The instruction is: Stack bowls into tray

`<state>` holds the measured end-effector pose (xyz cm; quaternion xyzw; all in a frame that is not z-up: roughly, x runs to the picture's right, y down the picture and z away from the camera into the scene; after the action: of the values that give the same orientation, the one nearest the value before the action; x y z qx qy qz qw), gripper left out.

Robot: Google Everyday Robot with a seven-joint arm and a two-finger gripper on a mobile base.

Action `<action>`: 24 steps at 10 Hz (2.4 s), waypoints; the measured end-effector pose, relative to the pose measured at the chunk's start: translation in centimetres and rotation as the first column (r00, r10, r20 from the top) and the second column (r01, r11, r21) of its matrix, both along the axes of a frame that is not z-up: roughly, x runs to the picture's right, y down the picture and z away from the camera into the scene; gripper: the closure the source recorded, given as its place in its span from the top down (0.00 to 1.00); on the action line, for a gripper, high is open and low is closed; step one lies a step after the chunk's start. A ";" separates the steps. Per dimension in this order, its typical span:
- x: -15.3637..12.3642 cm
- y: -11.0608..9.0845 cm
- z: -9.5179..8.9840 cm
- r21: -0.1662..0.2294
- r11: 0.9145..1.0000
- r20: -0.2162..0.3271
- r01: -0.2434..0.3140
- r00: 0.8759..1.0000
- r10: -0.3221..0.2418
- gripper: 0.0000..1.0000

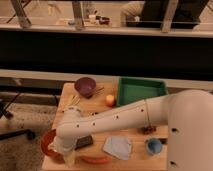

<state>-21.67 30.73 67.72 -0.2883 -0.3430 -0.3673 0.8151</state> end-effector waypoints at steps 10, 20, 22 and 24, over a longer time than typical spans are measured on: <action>-0.8 0.9 2.5 0.114 0.991 -0.086 -0.076 0.993 0.086 0.80; -0.2 0.7 3.6 0.124 0.988 -0.121 -0.092 0.987 0.107 0.06; 0.2 0.3 3.3 0.126 0.987 -0.120 -0.100 0.986 0.115 0.00; 0.5 -0.1 3.0 0.126 0.986 -0.119 -0.109 0.985 0.124 0.00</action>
<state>-21.18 30.67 70.76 -0.2413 -0.2846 -0.3196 0.8710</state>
